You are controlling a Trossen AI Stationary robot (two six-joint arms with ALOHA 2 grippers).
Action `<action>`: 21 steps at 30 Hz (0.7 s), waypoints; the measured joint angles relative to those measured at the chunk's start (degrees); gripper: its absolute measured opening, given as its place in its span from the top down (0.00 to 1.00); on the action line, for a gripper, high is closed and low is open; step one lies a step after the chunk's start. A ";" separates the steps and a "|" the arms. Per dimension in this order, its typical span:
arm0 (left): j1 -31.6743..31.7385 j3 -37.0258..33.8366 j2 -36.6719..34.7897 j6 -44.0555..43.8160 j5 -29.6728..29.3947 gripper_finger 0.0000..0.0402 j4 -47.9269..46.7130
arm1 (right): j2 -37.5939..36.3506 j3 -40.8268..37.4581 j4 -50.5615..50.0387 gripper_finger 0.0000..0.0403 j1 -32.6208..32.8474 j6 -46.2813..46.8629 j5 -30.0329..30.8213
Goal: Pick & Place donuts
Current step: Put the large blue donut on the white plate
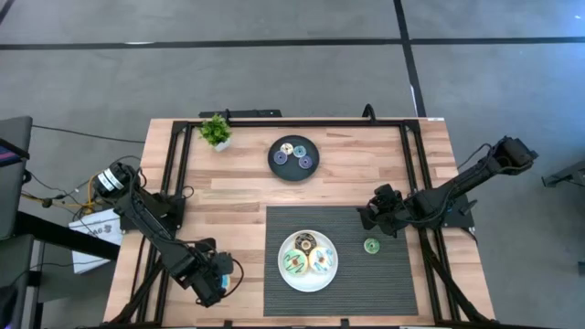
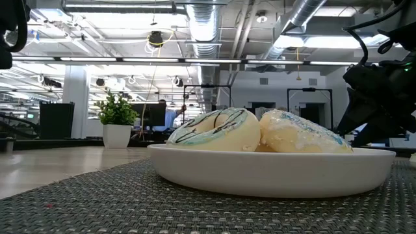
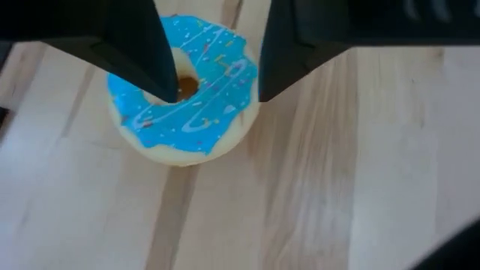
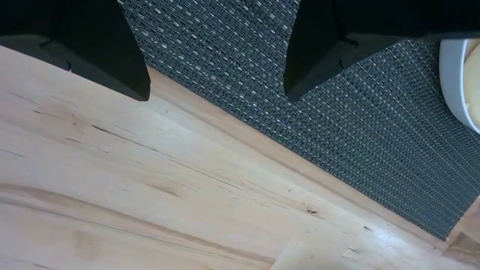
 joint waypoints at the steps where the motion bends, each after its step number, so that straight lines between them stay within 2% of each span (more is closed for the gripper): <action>1: 0.00 -0.04 0.00 -0.05 0.00 0.53 -0.60 | 0.00 0.00 -0.01 0.26 0.00 0.00 -0.01; 6: 0.02 -0.77 -0.02 -0.56 -0.28 0.38 -1.01 | 0.00 0.00 -0.11 0.26 0.00 -0.02 0.01; 10: 0.02 -3.09 -0.04 -0.94 0.91 0.31 0.90 | 0.00 0.00 -0.18 0.26 0.00 -0.02 -0.01; 14: 0.00 -5.43 -0.07 -0.97 2.64 0.30 4.30 | 0.00 0.00 -0.18 0.26 0.00 -0.02 -0.01; 21: 0.00 -8.70 -0.07 -0.21 2.37 0.33 11.15 | -0.02 0.00 -0.20 0.26 0.00 -0.02 -0.03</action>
